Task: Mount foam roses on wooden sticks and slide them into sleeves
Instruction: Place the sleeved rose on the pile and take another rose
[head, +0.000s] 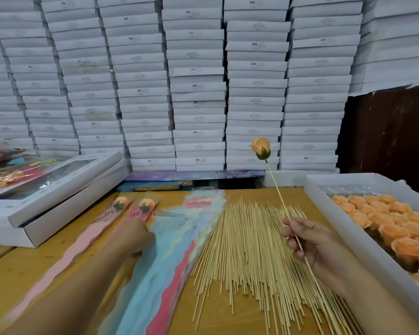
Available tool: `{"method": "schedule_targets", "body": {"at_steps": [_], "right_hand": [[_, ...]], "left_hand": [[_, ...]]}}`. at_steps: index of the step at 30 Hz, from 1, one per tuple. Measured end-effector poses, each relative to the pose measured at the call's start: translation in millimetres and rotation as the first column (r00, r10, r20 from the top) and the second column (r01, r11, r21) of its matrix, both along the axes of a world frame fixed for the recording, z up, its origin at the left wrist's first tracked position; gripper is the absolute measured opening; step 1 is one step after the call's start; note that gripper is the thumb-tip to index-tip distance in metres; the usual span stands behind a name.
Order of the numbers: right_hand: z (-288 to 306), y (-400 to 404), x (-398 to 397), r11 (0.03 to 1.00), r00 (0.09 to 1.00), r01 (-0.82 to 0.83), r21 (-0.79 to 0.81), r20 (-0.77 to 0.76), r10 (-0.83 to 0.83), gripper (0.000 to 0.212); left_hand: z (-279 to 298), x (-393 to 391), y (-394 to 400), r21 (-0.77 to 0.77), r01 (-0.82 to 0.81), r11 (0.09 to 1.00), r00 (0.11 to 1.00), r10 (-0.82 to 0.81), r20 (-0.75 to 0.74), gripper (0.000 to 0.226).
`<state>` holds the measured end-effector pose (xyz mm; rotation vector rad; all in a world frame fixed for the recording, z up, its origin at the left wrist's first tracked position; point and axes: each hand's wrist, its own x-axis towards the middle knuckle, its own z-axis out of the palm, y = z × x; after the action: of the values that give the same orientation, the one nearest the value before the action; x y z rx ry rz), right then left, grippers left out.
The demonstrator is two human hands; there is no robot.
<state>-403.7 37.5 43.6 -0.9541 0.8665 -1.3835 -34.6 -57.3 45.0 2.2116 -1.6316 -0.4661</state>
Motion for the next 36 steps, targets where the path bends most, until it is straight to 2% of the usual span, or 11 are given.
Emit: {"method": "schedule_targets", "body": {"at_steps": [6, 10, 14, 16, 18, 20, 23, 26, 28, 32, 36], "right_hand": [[0.1, 1.6, -2.3, 1.0, 0.999, -0.028, 0.012, -0.018, 0.028, 0.027], [-0.1, 2.3, -2.4, 0.996, 0.997, -0.077, 0.033, -0.021, 0.078, 0.019], [-1.9, 1.9, -3.9, 0.99, 0.991, -0.131, 0.044, -0.017, 0.132, 0.014], [-3.5, 1.4, -4.5, 0.985, 0.986, -0.164, 0.051, -0.016, 0.165, 0.014], [-5.2, 1.2, -4.3, 0.979, 0.981, -0.192, 0.065, -0.018, 0.193, 0.013], [-6.4, 1.3, -2.8, 0.971, 0.974, -0.223, 0.088, -0.008, 0.225, 0.016], [-8.4, 1.7, -0.3, 0.953, 0.961, -0.275, 0.129, 0.012, 0.275, 0.027], [-10.7, 2.1, 2.7, 0.933, 0.946, -0.32, 0.164, 0.009, 0.323, 0.038], [-11.9, 2.2, 4.7, 0.922, 0.94, -0.338, 0.188, 0.015, 0.341, 0.043], [-10.7, 4.1, 7.5, 0.914, 0.932, -0.36, 0.187, 0.043, 0.359, 0.043], [-10.0, 4.2, 7.9, 0.931, 0.947, -0.32, 0.174, 0.059, 0.314, 0.017]], "left_hand": [[8.0, -2.7, 5.9, -0.062, 0.026, 0.998, 0.988, -0.016, 0.153, 0.026], [14.4, -8.6, 8.5, -0.189, 0.086, 0.978, 0.986, -0.056, 0.16, 0.034], [30.6, -20.3, 15.4, -0.179, 0.125, 0.976, 0.981, -0.094, 0.17, 0.025], [35.5, -27.6, 19.7, -0.176, 0.143, 0.974, 0.988, -0.151, -0.033, 0.025], [39.5, -39.3, 29.9, -0.165, 0.15, 0.975, 0.931, -0.196, -0.307, 0.019], [43.6, -53.9, 43.8, -0.148, 0.182, 0.972, 0.829, -0.233, -0.509, 0.01], [47.7, -77.0, 67.5, -0.066, 0.248, 0.967, 0.597, -0.206, -0.776, 0.013], [45.4, -100.0, 91.5, -0.092, 0.295, 0.951, 0.44, -0.22, -0.87, 0.013], [40.6, -111.9, 101.7, -0.133, 0.31, 0.941, 0.376, -0.25, -0.892, 0.014], [29.0, -123.1, 107.5, -0.136, 0.403, 0.905, 0.368, -0.297, -0.881, 0.014], [20.2, -123.8, 108.2, -0.059, 0.482, 0.874, 0.332, -0.245, -0.911, 0.016]]}}
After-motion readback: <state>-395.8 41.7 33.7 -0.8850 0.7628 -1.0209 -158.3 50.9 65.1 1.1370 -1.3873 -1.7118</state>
